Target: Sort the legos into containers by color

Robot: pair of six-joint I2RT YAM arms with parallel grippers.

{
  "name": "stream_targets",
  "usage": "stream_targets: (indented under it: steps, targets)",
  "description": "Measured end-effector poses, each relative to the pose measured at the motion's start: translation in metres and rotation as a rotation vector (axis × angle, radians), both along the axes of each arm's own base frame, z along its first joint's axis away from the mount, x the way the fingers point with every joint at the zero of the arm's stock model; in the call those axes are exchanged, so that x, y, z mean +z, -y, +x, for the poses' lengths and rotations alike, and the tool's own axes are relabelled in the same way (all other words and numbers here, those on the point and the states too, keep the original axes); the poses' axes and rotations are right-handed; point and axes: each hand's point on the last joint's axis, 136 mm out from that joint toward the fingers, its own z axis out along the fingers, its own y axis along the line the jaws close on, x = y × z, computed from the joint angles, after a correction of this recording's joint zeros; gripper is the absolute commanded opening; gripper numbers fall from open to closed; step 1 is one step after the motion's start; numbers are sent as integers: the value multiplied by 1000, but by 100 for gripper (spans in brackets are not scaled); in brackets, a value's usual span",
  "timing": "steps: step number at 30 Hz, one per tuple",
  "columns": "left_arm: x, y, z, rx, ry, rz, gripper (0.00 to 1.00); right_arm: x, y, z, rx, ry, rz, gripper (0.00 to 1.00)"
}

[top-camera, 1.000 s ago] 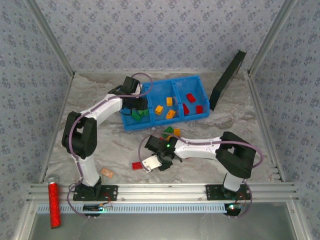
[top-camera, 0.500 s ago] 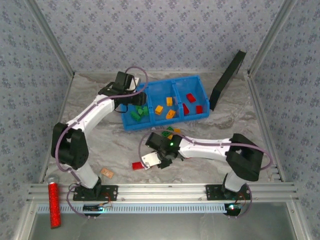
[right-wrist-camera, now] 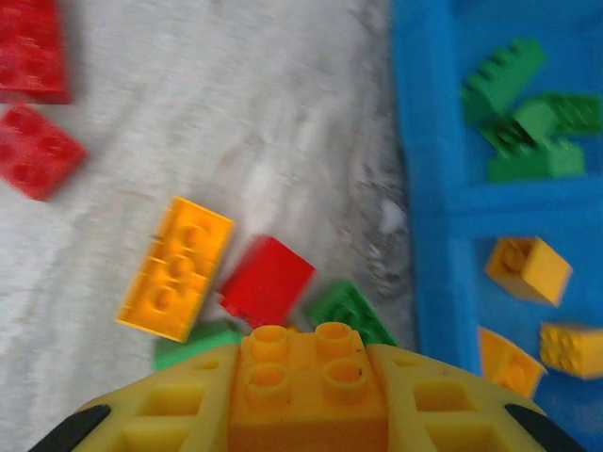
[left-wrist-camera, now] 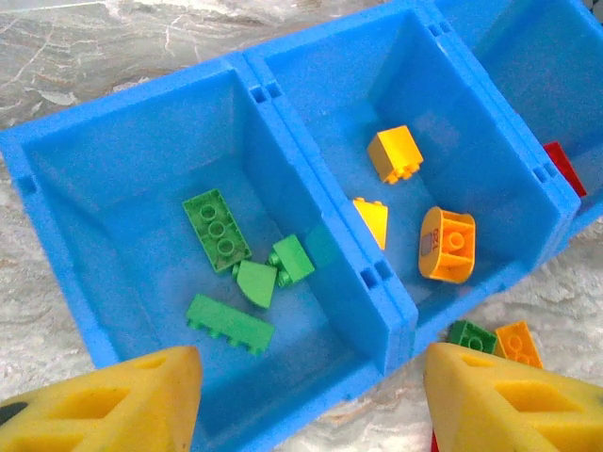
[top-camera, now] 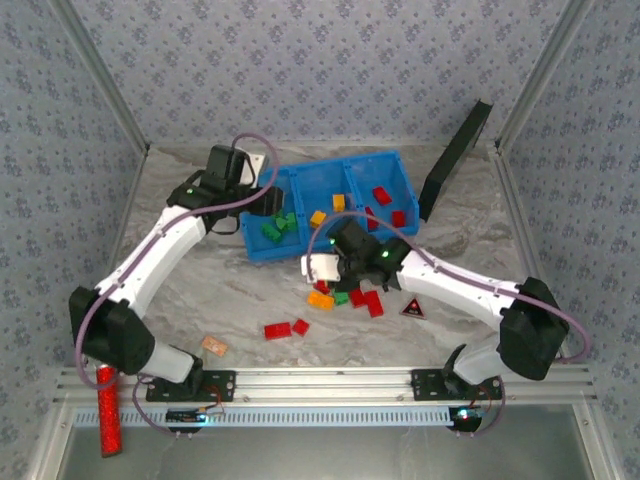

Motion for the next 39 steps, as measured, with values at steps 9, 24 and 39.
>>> stream_targets:
  steps: [9,24,39]
  targets:
    - [-15,-19,-57,-90,-60,70,66,45,22,97,-284,29,160,18]
    - [-66,-2,-152,-239,-220,75,69,5,-7,194,-442,-18,111,20]
    - [-131,12,-204,-243,-387,105,70,-61,-5,201,-504,-148,12,38]
